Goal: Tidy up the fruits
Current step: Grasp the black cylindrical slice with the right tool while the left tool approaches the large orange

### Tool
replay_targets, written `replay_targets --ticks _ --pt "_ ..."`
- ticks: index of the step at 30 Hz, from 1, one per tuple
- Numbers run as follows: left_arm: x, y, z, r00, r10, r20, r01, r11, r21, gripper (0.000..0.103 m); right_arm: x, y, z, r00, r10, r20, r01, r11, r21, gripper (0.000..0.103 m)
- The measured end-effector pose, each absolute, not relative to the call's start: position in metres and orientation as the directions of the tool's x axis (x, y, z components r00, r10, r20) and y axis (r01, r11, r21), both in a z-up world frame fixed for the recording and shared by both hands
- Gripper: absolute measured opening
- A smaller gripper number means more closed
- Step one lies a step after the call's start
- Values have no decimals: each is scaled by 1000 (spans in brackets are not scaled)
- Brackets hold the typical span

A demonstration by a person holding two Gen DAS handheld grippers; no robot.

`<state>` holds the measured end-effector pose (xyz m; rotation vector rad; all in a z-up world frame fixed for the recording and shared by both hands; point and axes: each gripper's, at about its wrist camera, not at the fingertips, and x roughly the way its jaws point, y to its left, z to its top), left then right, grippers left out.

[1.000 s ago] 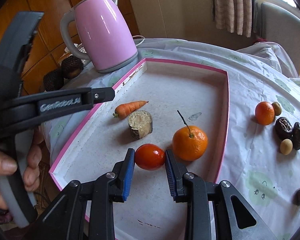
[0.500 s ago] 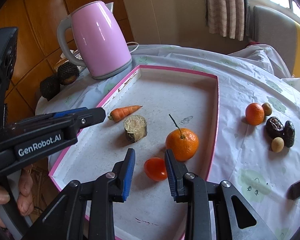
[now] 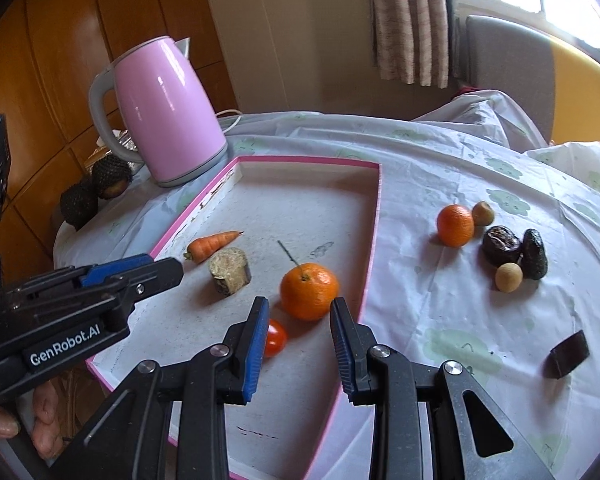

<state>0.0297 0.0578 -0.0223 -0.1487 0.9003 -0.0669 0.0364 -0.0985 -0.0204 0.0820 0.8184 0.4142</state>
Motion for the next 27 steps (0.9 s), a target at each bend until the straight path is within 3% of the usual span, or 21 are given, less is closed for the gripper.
replay_targets --ticks 27 --pt "46 -24 -19 579 -230 -782 200 970 -137 30 35 -232 -40 675 194 -712 20 960 281 32"
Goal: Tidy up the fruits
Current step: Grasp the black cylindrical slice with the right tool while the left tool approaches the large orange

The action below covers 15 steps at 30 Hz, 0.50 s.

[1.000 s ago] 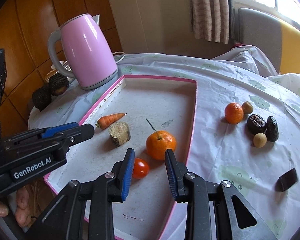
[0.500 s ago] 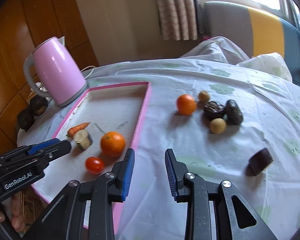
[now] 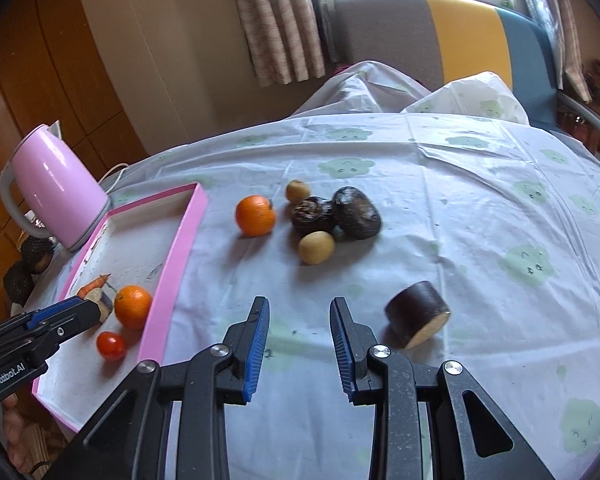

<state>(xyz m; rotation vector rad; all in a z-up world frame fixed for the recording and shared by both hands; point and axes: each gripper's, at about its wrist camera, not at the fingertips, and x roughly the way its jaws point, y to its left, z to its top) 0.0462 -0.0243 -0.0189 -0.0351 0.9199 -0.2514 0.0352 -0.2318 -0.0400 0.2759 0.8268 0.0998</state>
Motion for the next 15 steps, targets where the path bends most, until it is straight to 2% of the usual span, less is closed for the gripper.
replay_targets --ticks 15 --pt "64 -48 -22 553 -253 -794 247 960 -133 31 38 -274 -43 675 170 -718 85 949 304 32"
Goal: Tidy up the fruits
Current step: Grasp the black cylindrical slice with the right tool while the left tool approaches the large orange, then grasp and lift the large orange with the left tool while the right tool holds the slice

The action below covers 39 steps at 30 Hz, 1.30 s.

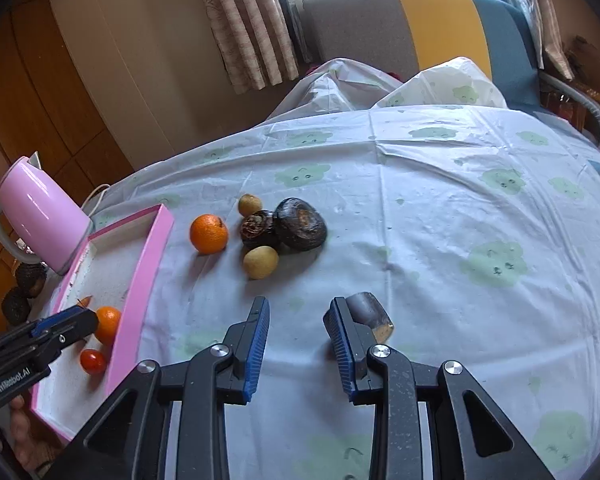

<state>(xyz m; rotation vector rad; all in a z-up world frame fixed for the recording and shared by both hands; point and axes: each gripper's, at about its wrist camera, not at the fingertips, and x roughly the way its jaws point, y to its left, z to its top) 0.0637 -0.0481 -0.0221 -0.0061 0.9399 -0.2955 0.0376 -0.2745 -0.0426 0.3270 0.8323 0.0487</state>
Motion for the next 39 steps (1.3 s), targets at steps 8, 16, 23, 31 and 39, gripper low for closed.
replay_targets --ticks 8,16,23,31,39 --pt "73 -59 -23 539 -261 -801 268 954 -131 31 29 -295 -45 677 151 -721 111 947 302 34" --pt "85 -66 -23 524 -274 -807 275 951 -144 32 33 -305 -42 692 111 -714 128 954 272 54" --pt "98 -74 -26 502 -293 -814 289 944 -162 32 44 -313 -57 665 103 -740 147 953 264 54" --pt "123 -91 -31 469 -318 -824 296 935 -193 37 48 -307 -64 660 97 -745 112 968 226 42" --pt "151 -114 -42 436 -323 -840 282 935 -213 38 50 -307 -64 664 101 -741 102 969 223 42"
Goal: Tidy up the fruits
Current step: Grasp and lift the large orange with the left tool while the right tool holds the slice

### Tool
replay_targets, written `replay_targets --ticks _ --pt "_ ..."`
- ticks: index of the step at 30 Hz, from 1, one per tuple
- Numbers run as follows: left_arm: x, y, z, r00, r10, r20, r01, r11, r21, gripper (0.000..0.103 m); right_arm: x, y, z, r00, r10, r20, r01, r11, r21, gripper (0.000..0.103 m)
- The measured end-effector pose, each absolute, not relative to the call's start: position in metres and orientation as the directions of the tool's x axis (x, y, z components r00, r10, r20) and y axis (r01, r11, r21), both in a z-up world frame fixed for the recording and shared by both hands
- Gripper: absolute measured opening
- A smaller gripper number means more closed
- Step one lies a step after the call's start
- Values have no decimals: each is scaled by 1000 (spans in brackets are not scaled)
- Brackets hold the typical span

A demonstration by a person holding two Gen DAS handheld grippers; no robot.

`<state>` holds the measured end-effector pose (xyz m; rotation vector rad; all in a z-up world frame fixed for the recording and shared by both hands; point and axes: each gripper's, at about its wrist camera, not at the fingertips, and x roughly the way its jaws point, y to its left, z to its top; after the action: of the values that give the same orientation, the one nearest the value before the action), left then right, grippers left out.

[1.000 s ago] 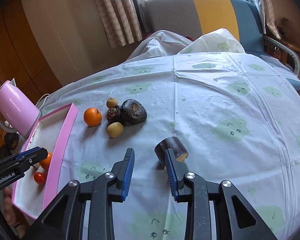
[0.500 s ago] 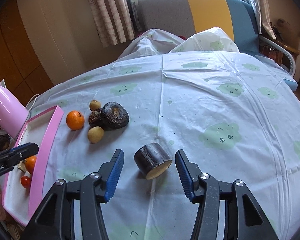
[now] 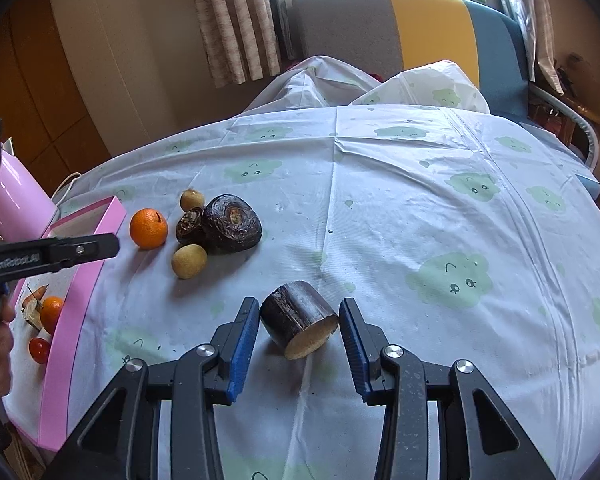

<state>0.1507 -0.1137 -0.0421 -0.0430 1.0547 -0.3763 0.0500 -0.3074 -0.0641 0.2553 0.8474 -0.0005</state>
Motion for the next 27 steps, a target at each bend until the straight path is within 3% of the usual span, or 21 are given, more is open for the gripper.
replay_targets --ticks 15,27 --pt "188 -124 -71 385 -303 -872 194 950 -245 36 52 -306 -65 674 106 -731 104 966 237 42" --pt "146 -115 -50 458 -285 -842 257 949 -182 35 49 -305 -64 676 96 -731 110 967 228 42"
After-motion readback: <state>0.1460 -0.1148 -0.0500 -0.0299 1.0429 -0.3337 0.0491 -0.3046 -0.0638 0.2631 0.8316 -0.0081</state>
